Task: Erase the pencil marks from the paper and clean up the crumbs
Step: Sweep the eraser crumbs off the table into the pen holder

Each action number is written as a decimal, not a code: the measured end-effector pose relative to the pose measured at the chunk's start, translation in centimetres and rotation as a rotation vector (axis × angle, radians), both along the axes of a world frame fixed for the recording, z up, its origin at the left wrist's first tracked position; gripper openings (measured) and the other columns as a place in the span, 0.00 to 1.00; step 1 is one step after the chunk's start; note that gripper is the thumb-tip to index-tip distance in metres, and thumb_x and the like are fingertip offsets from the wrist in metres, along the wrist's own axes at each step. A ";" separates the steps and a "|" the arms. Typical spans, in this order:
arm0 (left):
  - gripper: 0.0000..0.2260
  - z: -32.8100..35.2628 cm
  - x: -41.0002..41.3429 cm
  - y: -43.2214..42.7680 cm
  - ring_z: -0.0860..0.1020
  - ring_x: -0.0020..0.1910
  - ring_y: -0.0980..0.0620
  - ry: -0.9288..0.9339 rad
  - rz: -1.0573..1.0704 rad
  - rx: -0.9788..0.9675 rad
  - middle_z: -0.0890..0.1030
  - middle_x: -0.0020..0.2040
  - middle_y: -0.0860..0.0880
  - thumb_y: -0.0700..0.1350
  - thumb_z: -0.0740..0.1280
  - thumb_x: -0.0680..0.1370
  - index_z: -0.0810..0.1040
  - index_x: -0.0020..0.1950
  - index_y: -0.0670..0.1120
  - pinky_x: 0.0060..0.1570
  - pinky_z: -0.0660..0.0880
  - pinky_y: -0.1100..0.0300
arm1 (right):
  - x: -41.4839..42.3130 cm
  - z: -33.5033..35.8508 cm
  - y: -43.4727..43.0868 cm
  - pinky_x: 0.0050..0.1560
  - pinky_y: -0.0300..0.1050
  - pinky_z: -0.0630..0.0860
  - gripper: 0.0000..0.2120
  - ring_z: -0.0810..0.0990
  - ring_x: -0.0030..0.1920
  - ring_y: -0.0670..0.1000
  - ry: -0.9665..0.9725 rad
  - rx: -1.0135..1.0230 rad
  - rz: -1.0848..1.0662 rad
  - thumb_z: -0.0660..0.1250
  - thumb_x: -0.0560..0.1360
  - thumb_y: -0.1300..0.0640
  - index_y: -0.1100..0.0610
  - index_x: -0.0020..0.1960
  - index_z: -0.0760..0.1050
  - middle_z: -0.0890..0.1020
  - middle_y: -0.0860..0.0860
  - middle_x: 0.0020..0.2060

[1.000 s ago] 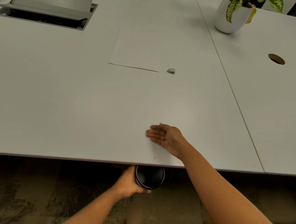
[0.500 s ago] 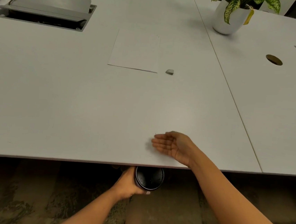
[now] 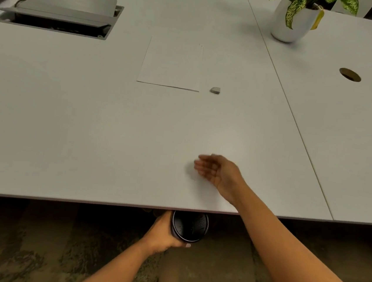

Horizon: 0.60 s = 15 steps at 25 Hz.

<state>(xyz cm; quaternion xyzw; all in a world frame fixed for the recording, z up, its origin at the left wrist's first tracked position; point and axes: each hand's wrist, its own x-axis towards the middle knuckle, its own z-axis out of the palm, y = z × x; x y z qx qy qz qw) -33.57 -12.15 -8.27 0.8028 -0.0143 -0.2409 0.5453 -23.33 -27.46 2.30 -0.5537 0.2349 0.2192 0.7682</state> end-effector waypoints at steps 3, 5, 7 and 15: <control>0.40 0.1 0.0 -0.2 0.64 0.62 0.60 0.013 -0.022 0.021 0.68 0.59 0.57 0.42 0.80 0.60 0.63 0.67 0.47 0.57 0.60 0.73 | 2.0 -1.1 0.0 0.55 0.48 0.75 0.16 0.76 0.58 0.60 0.056 0.306 -0.234 0.51 0.80 0.57 0.68 0.55 0.71 0.77 0.63 0.55; 0.41 0.2 0.1 -0.3 0.64 0.62 0.60 0.020 -0.022 0.028 0.68 0.59 0.56 0.43 0.80 0.60 0.63 0.67 0.47 0.58 0.61 0.71 | 1.7 -1.3 0.6 0.59 0.51 0.71 0.18 0.72 0.63 0.61 0.160 0.387 -0.215 0.48 0.80 0.57 0.70 0.60 0.68 0.72 0.64 0.62; 0.40 0.3 0.2 -0.4 0.65 0.62 0.59 0.032 -0.021 0.030 0.68 0.59 0.56 0.43 0.80 0.60 0.64 0.67 0.46 0.58 0.61 0.71 | 0.6 -1.2 0.9 0.62 0.54 0.68 0.19 0.69 0.65 0.62 0.272 0.397 -0.130 0.46 0.80 0.60 0.71 0.62 0.66 0.71 0.65 0.64; 0.34 0.6 0.4 -0.1 0.69 0.59 0.60 0.017 -0.016 0.017 0.71 0.55 0.58 0.41 0.80 0.60 0.66 0.60 0.52 0.48 0.63 0.82 | -4.5 -0.1 -1.2 0.37 0.43 0.81 0.20 0.84 0.36 0.53 0.371 -0.057 0.443 0.50 0.79 0.59 0.66 0.44 0.78 0.84 0.59 0.35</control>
